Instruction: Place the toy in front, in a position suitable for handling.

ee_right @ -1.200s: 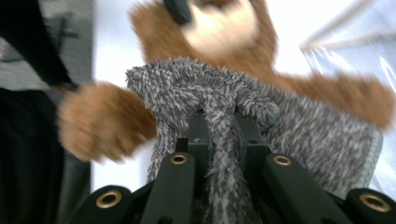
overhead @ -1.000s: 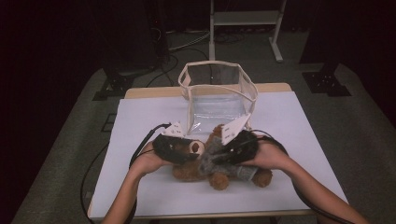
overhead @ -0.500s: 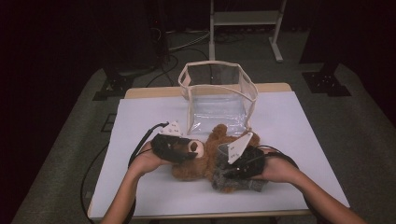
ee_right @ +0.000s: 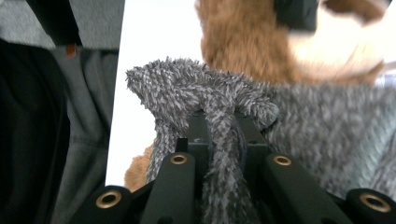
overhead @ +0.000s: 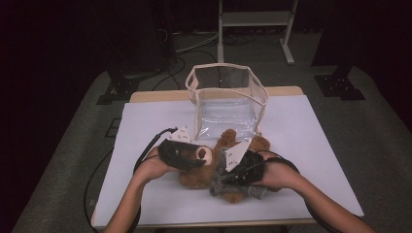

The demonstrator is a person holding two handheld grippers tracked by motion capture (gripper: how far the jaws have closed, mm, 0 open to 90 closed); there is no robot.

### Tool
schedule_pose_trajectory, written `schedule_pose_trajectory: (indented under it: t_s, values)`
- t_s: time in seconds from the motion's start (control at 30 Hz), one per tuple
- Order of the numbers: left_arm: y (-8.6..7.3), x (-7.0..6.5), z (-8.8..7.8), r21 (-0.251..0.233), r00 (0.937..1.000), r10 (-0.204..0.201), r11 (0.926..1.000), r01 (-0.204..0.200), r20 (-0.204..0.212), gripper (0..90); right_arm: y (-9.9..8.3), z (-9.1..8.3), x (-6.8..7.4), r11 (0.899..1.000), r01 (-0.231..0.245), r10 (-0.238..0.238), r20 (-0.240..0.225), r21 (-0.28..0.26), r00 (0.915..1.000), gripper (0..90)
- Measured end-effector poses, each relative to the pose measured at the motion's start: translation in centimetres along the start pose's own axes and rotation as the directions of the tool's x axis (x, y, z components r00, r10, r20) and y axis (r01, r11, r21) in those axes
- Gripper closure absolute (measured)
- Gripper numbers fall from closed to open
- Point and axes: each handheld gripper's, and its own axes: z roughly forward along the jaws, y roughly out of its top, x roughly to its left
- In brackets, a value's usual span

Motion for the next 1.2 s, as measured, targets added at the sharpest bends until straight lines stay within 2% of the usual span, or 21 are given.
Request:
schedule_pose_trajectory:
  t_s: [0.07, 0.17, 0.3, 0.4, 0.43, 0.47, 0.57, 0.6, 0.63, 0.77, 0.9, 0.97, 1.07, 1.17, 1.2]
  values:
    - [-0.1, 0.0, 0.0, -0.008, 1.0, 0.002, 1.0, -0.002, 0.004, 39.9, -1.3, -0.3, 0.2, 1.0, -0.022, 0.022, 0.005, 0.012, 0.9998, 78.8]
    - [-0.2, 0.0, 0.0, -0.016, 1.0, -0.001, 0.9999, 0.001, 0.003, 40.0, -3.2, -1.7, 0.3, 0.998, -0.067, 0.068, 0.014, -0.009, 0.9976, 78.8]
    - [-0.3, -0.2, 0.0, -0.013, 1.0, -0.006, 0.9999, 0.006, 0.002, 39.9, -5.8, -3.9, 0.6, 0.991, -0.129, 0.13, 0.047, -0.029, 0.9904, 78.8]
    - [-0.3, -0.2, 0.0, -0.014, 1.0, -0.002, 0.9999, 0.002, 0.002, 39.8, -7.8, -5.3, 0.8, 0.982, -0.18, 0.183, 0.065, -0.053, 0.981, 78.8]
    - [-0.3, -0.2, 0.0, -0.015, 1.0, 0.0, 0.9999, 0.0, 0.002, 39.8, -7.8, -5.3, 0.8, 0.982, -0.18, 0.183, 0.065, -0.053, 0.981, 78.8]
    - [-0.3, -0.1, 0.0, -0.014, 1.0, -0.001, 0.9999, 0.001, 0.004, 39.7, -9.2, -6.2, 0.8, 0.975, -0.21, 0.215, 0.08, -0.07, 0.9734, 78.7]
    - [-0.3, -0.2, -0.1, -0.012, 1.0, 0.005, 0.9999, -0.005, 0.006, 39.7, -10.7, -7.2, 0.8, 0.964, -0.251, 0.259, 0.096, -0.092, 0.961, 78.7]
    - [-0.3, -0.2, -0.1, -0.012, 1.0, 0.005, 0.9999, -0.005, 0.006, 39.6, -10.7, -7.2, 0.8, 0.964, -0.251, 0.259, 0.096, -0.092, 0.961, 78.7]
    - [-0.3, -0.2, -0.1, -0.012, 0.9999, 0.011, 0.9999, -0.011, 0.007, 39.5, -11.2, -7.9, 0.7, 0.952, -0.275, 0.288, 0.084, -0.135, 0.9539, 78.7]
    - [-0.3, -0.4, -0.1, -0.005, 0.9997, 0.021, 0.9998, -0.021, 0.01, 39.4, -10.8, -9.2, 0.3, 0.944, -0.271, 0.293, 0.098, -0.187, 0.9511, 78.7]
    - [-0.3, -0.8, -0.1, 0.0, 0.9992, 0.037, 0.9993, -0.037, 0.013, 39.2, -8.8, -9.7, -1.1, 0.938, -0.248, 0.277, 0.096, -0.241, 0.9561, 78.7]
    - [-0.3, -0.8, -0.1, -0.002, 0.9991, 0.04, 0.9992, -0.04, 0.015, 39.1, -8.4, -9.6, -1.4, 0.936, -0.246, 0.275, 0.09, -0.25, 0.9571, 78.7]
    - [-0.6, -1.1, -0.2, 0.001, 0.9985, 0.049, 0.9988, -0.049, 0.026, 39.0, -6.5, -8.3, -2.7, 0.936, -0.227, 0.252, 0.063, -0.269, 0.9656, 78.7]
    - [-0.7, -1.2, -0.3, 0.001, 0.9982, 0.052, 0.9986, -0.052, 0.029, 39.0, -6.2, -7.0, -2.8, 0.944, -0.219, 0.238, 0.048, -0.246, 0.9701, 78.7]
    - [-0.7, -1.2, -0.3, -0.001, 0.9983, 0.051, 0.9987, -0.051, 0.028, 39.0, -6.4, -6.6, -2.7, 0.943, -0.227, 0.243, 0.038, -0.243, 0.9692, 78.6]
